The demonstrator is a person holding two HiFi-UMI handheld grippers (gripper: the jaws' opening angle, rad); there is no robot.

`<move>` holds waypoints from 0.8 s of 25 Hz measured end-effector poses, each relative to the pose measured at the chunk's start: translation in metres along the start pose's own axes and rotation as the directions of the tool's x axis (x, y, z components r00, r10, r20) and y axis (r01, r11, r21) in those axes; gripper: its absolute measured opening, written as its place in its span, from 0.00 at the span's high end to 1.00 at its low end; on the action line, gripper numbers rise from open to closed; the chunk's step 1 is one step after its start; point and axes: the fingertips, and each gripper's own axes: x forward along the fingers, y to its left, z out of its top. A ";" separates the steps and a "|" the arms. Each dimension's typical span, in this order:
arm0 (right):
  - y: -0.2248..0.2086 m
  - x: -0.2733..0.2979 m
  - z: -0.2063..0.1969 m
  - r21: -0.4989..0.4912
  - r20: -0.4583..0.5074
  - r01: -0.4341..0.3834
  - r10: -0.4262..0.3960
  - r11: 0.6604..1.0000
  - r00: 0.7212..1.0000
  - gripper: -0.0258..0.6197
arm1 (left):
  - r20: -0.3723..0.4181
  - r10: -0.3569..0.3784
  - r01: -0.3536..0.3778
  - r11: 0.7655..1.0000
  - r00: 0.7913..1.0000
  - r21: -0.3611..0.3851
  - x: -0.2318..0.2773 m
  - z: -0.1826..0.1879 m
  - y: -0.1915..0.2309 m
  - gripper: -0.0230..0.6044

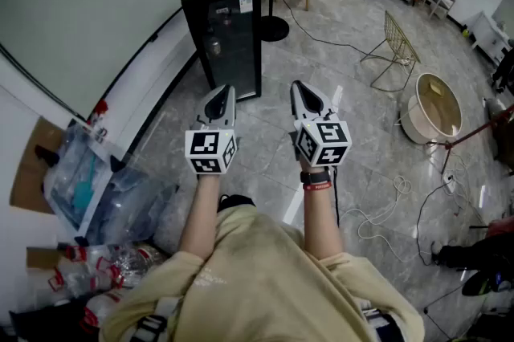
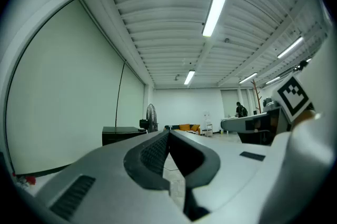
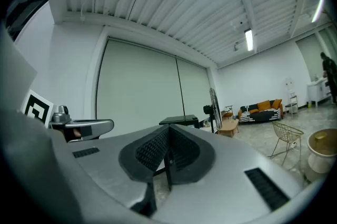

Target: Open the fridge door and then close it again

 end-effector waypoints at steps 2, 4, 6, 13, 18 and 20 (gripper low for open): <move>-0.002 0.000 -0.004 0.018 -0.008 0.011 -0.011 1.000 1.000 0.92 | -0.001 0.009 -0.009 1.000 1.000 -0.004 -0.001 -0.002 0.000 0.93; -0.005 0.002 -0.009 0.040 -0.016 0.020 -0.019 0.999 1.000 0.92 | -0.006 0.020 -0.020 1.000 1.000 -0.012 -0.002 -0.006 0.002 0.93; -0.005 0.009 -0.017 0.060 -0.031 0.019 -0.017 0.998 0.999 0.92 | -0.013 0.033 -0.033 0.999 0.999 -0.026 0.000 -0.013 0.006 0.93; 0.005 0.072 -0.038 0.056 -0.078 -0.044 0.048 0.997 0.996 0.92 | -0.014 0.024 -0.025 0.997 1.000 -0.073 0.037 -0.036 0.041 0.93; 0.007 0.136 -0.038 0.063 -0.083 -0.098 0.103 0.993 0.991 0.92 | -0.020 0.038 -0.039 0.997 0.999 -0.064 0.084 -0.044 0.072 0.93; 0.008 0.167 -0.041 0.061 -0.104 -0.120 0.126 0.991 0.987 0.92 | -0.029 0.056 -0.058 0.996 0.998 -0.063 0.107 -0.048 0.095 0.93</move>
